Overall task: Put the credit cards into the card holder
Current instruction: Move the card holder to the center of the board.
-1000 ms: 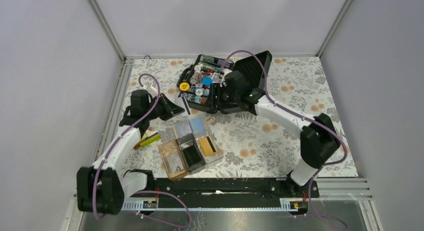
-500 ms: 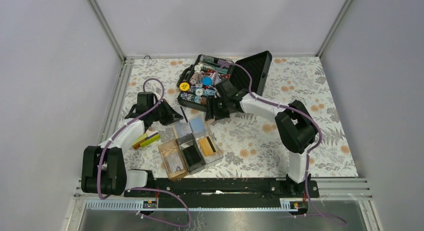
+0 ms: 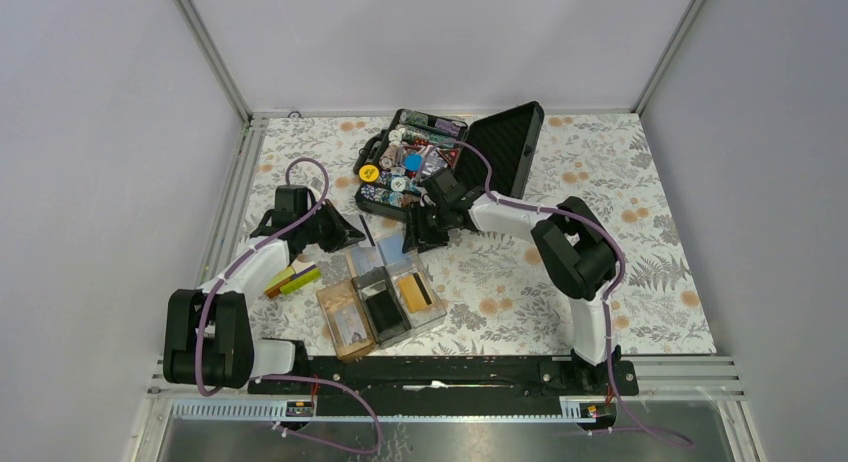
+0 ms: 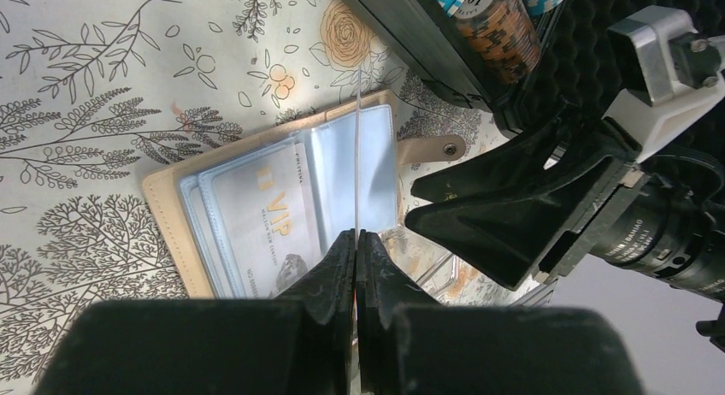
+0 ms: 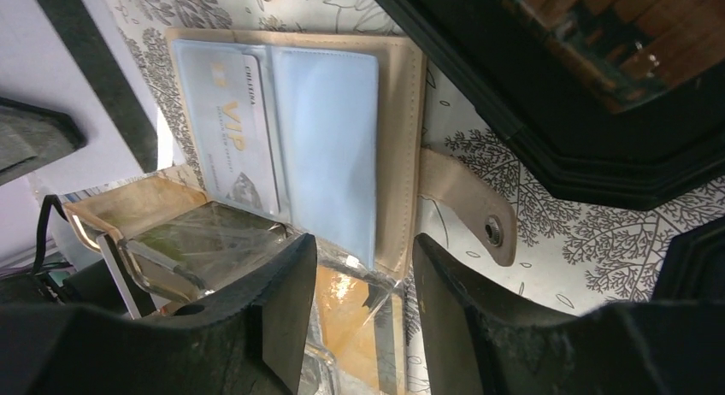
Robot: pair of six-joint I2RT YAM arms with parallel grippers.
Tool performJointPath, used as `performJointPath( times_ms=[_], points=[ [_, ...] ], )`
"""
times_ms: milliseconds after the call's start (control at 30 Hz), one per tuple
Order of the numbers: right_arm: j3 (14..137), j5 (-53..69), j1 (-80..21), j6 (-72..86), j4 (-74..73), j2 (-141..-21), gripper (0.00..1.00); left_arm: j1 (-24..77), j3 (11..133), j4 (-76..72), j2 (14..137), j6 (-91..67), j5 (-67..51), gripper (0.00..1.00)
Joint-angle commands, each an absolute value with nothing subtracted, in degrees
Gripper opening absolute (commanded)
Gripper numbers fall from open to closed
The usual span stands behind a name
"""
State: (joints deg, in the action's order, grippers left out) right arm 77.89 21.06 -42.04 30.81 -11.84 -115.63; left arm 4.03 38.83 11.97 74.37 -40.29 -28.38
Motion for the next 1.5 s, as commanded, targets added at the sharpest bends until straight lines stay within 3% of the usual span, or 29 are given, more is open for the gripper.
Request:
performJointPath(
  times_ms=[0, 333, 533, 700, 1067, 1467],
  points=[
    [77.1, 20.1, -42.9, 31.5, -11.2, -116.1, 0.52, 3.6, 39.1, 10.1, 73.9, -39.3, -27.4, 0.0],
    [76.6, 18.4, -43.9, 32.6, -11.7, -117.6, 0.44, 3.6, 39.3, 10.4, 74.0, -39.0, -27.5, 0.0],
    [76.2, 14.5, -43.9, 34.7, -12.1, -118.6, 0.24, 3.6, 39.6, 10.5, 74.2, -38.9, -27.8, 0.0],
    [74.8, 9.9, -43.9, 35.3, -12.1, -117.9, 0.01, 3.6, 39.6, 10.5, 74.5, -38.7, -27.9, 0.0],
    [68.0, -6.4, -43.9, 34.7, -11.7, -111.3, 0.0, 3.9, 39.9, 10.4, 75.0, -38.3, -28.3, 0.0],
    [60.6, -13.7, -43.9, 36.1, -12.4, -104.6, 0.0, 8.4, 43.0, 10.3, 77.1, -38.1, -27.0, 0.0]
  ],
)
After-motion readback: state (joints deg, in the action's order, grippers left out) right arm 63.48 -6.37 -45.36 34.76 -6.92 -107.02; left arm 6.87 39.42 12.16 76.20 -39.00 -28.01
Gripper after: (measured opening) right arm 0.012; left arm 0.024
